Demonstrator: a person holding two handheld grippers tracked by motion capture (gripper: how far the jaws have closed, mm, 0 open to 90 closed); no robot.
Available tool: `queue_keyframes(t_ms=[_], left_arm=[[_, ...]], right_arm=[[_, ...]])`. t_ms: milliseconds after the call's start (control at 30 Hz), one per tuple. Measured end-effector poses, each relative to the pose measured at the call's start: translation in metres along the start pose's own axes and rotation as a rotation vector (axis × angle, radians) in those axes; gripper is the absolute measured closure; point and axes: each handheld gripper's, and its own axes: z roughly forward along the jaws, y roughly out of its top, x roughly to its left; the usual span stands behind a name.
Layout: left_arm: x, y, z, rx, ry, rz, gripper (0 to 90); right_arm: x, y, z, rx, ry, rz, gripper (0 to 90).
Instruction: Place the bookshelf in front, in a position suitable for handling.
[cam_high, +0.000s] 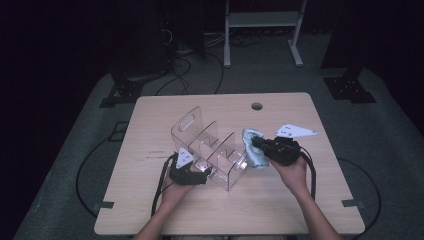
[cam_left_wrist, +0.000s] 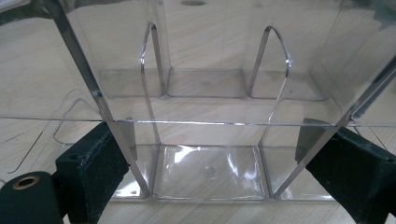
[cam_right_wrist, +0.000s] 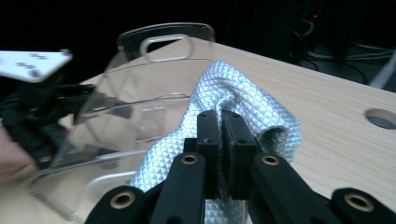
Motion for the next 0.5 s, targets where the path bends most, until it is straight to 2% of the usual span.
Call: queue_keyframes(t_ms=[33, 67, 100, 133, 200, 267, 300, 333, 400, 433, 500], left_arm=[[0.0, 0.0, 0.0, -0.002, 0.001, 0.0, 8.2], [0.0, 0.0, 0.0, -0.002, 0.002, 0.0, 8.2], [0.0, 0.0, 0.0, -0.002, 0.002, 0.0, 8.2], [0.0, 0.0, 0.0, -0.002, 0.002, 0.0, 8.2], [0.0, 0.0, 0.0, -0.002, 0.002, -0.001, 8.2], [0.0, 0.0, 0.001, -0.003, 0.001, -0.005, 8.2], [0.0, 0.0, 0.001, -0.003, 0.001, -0.005, 8.2], [0.0, 0.0, 0.001, -0.005, 0.001, -0.006, 8.2], [0.0, 0.0, 0.001, -0.006, 0.001, -0.002, 8.2], [0.0, 0.0, 0.001, -0.006, 0.001, -0.002, 8.2], [-0.001, 0.0, 0.001, -0.007, 0.0, -0.003, 8.2]], right_arm=[[0.003, 0.0, 0.0, 0.0, 0.01, 0.0, 86.0], [0.009, -0.002, -0.001, -0.005, 0.04, -0.003, 85.9], [0.009, -0.002, -0.001, -0.005, 0.04, -0.003, 85.9], [0.016, -0.004, -0.002, -0.009, 0.083, 0.007, 86.0], [0.019, -0.005, -0.002, -0.007, 0.097, 0.009, 86.0], [0.029, -0.006, -0.002, -0.004, 0.145, 0.007, 86.0], [0.029, -0.006, -0.002, -0.004, 0.145, 0.007, 86.0], [0.035, -0.007, -0.002, 0.002, 0.171, -0.004, 86.0], [0.041, -0.007, -0.002, 0.002, 0.151, -0.044, 85.4], [0.041, -0.007, -0.002, 0.002, 0.151, -0.044, 85.4], [0.042, -0.008, -0.003, -0.004, 0.114, -0.069, 83.6]])
